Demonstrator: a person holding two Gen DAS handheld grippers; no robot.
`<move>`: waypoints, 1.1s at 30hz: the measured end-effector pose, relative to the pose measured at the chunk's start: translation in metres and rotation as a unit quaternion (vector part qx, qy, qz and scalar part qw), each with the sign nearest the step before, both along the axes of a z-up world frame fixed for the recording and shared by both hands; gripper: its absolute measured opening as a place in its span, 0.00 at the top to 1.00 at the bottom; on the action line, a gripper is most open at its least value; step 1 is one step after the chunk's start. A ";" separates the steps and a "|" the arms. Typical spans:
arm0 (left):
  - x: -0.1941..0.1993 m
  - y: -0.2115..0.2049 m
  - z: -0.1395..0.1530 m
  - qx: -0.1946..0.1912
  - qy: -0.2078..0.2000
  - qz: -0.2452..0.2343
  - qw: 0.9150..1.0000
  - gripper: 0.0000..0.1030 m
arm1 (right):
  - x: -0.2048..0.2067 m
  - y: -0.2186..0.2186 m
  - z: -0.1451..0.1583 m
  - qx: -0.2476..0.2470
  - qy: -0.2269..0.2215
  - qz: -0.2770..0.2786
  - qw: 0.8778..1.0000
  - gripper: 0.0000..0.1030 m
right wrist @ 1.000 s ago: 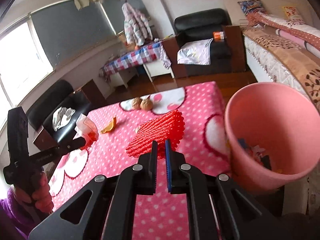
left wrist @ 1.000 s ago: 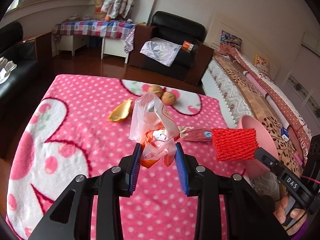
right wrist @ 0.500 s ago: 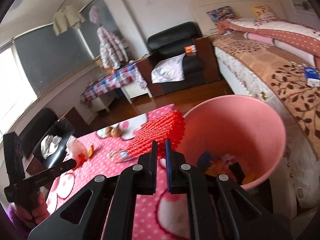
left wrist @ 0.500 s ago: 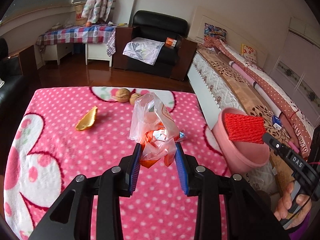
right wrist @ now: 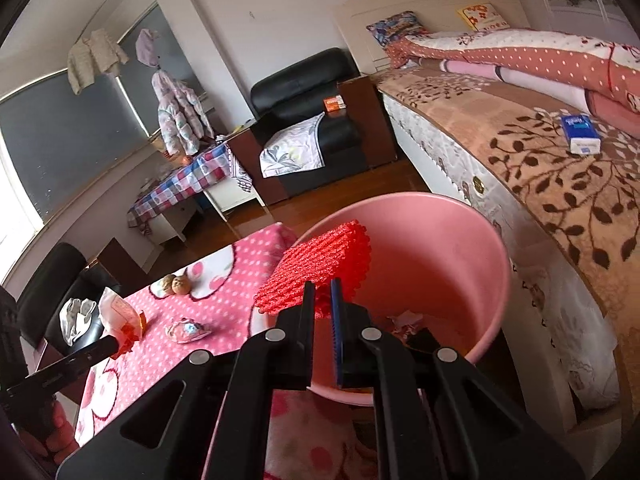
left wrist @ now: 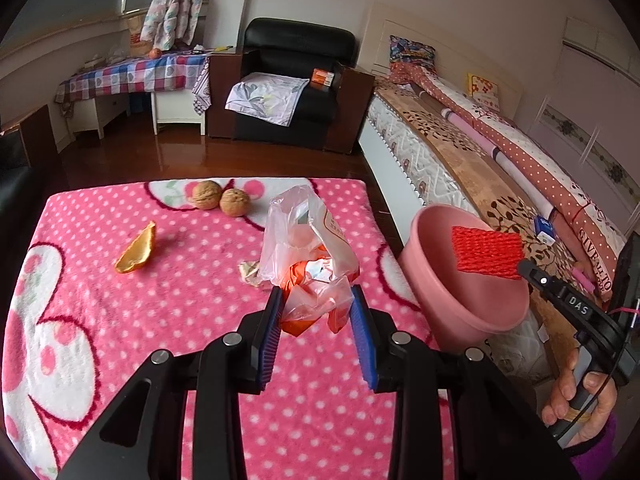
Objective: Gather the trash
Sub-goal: 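Carry the clear plastic bag and red mesh sleeve over the pink bucket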
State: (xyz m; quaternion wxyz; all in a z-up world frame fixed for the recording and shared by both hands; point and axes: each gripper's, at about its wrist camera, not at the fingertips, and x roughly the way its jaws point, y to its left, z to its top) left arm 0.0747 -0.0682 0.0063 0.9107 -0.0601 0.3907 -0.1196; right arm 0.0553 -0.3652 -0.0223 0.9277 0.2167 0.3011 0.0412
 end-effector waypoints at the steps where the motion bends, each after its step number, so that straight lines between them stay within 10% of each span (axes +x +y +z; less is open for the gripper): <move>1: 0.001 -0.003 0.001 0.000 -0.001 -0.003 1.000 0.69 | 0.001 -0.001 -0.001 0.000 0.002 -0.001 1.000 0.92; 33: 0.035 -0.138 0.005 0.003 -0.012 -0.137 0.991 0.69 | -0.005 -0.045 -0.026 -0.005 0.017 -0.047 0.999 0.92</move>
